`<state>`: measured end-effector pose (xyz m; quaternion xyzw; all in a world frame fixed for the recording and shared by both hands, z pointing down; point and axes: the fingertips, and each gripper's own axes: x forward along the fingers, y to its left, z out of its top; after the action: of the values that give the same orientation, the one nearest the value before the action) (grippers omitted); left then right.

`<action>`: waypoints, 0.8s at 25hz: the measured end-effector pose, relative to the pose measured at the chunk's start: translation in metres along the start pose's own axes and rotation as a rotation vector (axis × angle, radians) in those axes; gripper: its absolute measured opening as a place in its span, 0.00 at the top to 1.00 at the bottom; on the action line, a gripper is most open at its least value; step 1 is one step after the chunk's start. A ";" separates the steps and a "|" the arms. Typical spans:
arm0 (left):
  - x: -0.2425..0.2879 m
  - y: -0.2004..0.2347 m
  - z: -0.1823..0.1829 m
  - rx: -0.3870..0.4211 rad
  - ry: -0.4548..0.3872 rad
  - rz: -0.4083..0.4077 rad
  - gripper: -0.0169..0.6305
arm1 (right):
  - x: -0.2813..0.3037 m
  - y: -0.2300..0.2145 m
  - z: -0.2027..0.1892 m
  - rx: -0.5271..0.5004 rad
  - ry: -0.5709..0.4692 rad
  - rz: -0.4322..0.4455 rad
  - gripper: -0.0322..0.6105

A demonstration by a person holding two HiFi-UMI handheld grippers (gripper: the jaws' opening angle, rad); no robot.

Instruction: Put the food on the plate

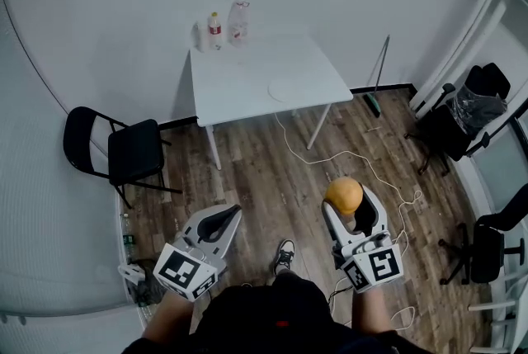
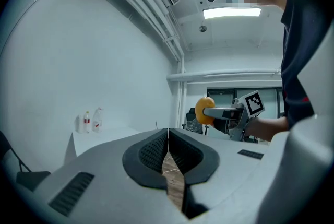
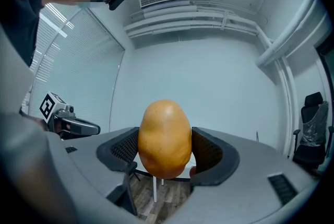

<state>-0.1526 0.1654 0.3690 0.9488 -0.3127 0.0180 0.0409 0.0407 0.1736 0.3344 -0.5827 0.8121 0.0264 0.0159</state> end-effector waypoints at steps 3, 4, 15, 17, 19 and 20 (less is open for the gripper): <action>0.040 0.012 0.000 0.012 0.016 -0.004 0.94 | 0.024 -0.031 -0.003 0.033 -0.033 0.009 0.45; 0.055 0.015 -0.002 0.013 0.027 -0.007 0.94 | 0.032 -0.043 -0.005 0.046 -0.042 0.012 0.45; 0.240 0.029 0.024 -0.015 0.063 0.009 0.94 | 0.089 -0.222 -0.027 0.122 -0.032 -0.009 0.45; 0.263 0.030 0.025 -0.014 0.059 0.021 0.94 | 0.098 -0.244 -0.029 0.133 -0.037 -0.002 0.45; 0.282 0.032 0.022 -0.013 0.067 0.032 0.94 | 0.105 -0.262 -0.035 0.135 -0.030 0.001 0.45; 0.290 0.034 0.020 -0.012 0.072 0.036 0.94 | 0.108 -0.270 -0.039 0.129 -0.018 -0.001 0.45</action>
<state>0.0604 -0.0350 0.3688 0.9415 -0.3282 0.0510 0.0575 0.2618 -0.0170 0.3607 -0.5807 0.8115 -0.0209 0.0609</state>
